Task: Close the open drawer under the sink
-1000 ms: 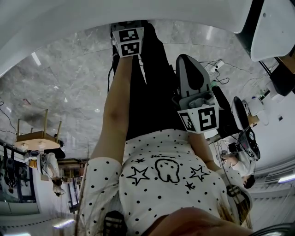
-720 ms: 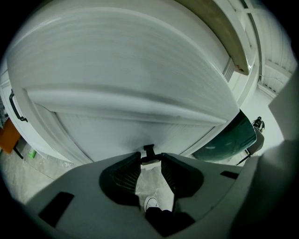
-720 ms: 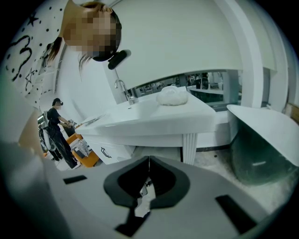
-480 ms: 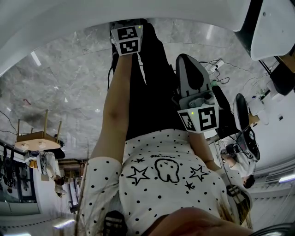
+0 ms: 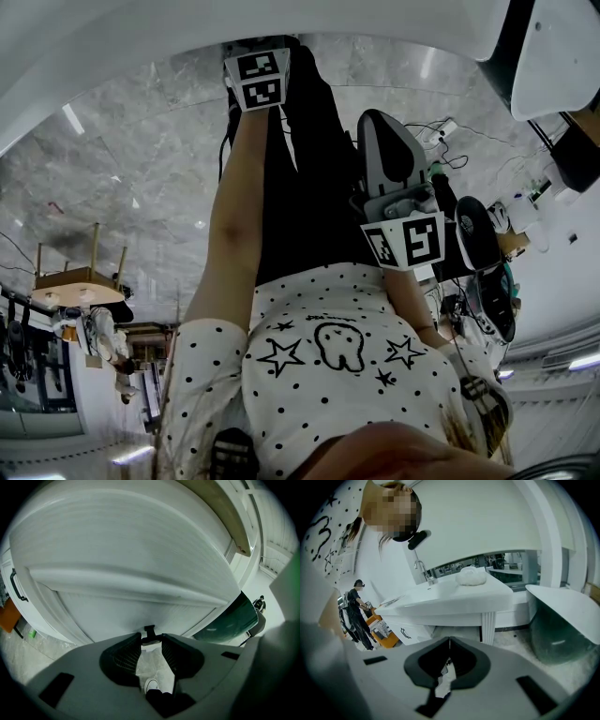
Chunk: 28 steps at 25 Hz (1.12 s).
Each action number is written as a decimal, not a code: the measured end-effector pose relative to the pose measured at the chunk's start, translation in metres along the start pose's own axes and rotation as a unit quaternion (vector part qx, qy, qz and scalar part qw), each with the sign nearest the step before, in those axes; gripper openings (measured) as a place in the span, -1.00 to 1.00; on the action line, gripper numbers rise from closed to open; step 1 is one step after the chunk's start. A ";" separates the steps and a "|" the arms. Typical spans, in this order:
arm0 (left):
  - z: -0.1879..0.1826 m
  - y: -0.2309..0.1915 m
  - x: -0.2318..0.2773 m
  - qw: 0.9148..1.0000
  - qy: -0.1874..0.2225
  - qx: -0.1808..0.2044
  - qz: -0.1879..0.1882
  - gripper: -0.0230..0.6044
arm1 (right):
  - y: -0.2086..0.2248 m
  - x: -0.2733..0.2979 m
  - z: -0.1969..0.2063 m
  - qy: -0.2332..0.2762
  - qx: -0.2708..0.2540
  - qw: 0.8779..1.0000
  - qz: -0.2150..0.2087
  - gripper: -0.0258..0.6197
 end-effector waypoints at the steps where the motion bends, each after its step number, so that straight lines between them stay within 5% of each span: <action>1: 0.000 0.000 0.001 1.000 0.000 0.000 0.000 -0.49 | 0.000 0.000 0.001 0.000 0.000 1.000 0.001 -0.87; 28: -0.002 -0.002 0.006 1.000 0.004 -0.002 0.003 -0.49 | 0.002 0.006 0.005 -0.006 0.005 1.000 0.006 -0.87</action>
Point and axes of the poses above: the fingertips, and each gripper's own axes: x forward along the fingers, y to its right, z out of its underside, the point moved 5 cm from there along -x, backward along the fingers, and after that the axes turned 2 degrees about -z, right-handed, at the moved point
